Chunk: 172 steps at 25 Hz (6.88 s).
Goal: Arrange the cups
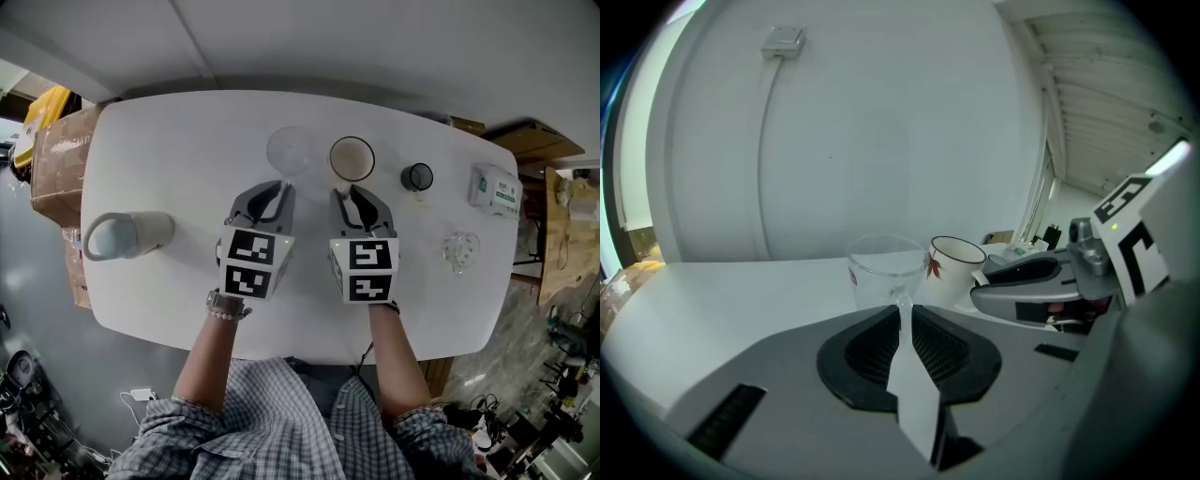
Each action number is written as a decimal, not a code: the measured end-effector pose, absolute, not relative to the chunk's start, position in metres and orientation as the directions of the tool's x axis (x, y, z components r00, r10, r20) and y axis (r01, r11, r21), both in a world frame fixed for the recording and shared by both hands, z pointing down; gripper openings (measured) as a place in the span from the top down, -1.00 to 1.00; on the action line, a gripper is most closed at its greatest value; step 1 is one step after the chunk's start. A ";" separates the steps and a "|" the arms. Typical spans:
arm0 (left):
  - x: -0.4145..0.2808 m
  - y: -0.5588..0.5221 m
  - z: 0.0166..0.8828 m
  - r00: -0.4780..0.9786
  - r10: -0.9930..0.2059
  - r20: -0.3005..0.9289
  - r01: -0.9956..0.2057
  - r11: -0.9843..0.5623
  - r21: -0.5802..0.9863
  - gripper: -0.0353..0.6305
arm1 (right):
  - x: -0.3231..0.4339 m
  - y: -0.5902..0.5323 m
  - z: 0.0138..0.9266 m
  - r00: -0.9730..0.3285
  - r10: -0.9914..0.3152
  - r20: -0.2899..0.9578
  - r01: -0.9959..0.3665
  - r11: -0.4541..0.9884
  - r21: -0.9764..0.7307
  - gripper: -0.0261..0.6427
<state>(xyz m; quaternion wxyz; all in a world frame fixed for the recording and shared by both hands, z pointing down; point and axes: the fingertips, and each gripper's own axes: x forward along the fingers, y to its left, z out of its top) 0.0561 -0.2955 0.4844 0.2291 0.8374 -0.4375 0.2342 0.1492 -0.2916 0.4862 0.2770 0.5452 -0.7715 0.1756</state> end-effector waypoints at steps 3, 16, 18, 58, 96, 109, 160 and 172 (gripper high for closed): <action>0.056 -0.295 0.484 0.511 -0.623 0.593 -0.837 -0.517 0.178 0.76 | 0.142 -0.292 0.486 -0.295 -0.735 0.610 -0.926 0.378 0.008 0.64; 0.059 -0.287 0.482 0.531 -0.609 0.590 -0.825 -0.530 0.196 0.76 | 0.133 -0.286 0.484 -0.325 -0.715 0.619 -0.888 0.455 0.059 0.64; 0.055 -0.285 0.482 0.534 -0.607 0.588 -0.825 -0.525 0.208 0.76 | 0.136 -0.281 0.479 -0.313 -0.729 0.609 -0.895 0.441 0.068 0.62; 0.088 -0.193 0.417 0.611 -0.627 0.483 -0.769 -0.615 0.175 0.85 | 0.426 -0.126 0.508 0.229 -0.679 0.698 -0.966 -0.071 0.248 0.72; 0.016 -0.216 0.424 0.552 -0.664 0.503 -0.822 -0.534 0.198 0.85 | 0.230 -0.267 0.516 -0.002 -0.727 0.686 -0.997 0.051 0.051 0.74; 0.012 -0.220 0.427 0.543 -0.667 0.511 -0.828 -0.527 0.192 0.85 | 0.216 -0.271 0.511 -0.058 -0.735 0.676 -0.995 0.100 0.022 0.68; 0.028 -0.202 0.403 0.564 -0.680 0.468 -0.810 -0.565 0.157 0.85 | 0.283 -0.239 0.463 -0.018 -0.816 0.578 -0.998 0.054 0.045 0.76; 0.036 -0.182 0.351 0.598 -0.703 0.386 -0.784 -0.613 0.099 0.85 | 0.229 -0.192 0.359 -0.249 -0.881 0.403 -0.959 0.282 0.022 0.80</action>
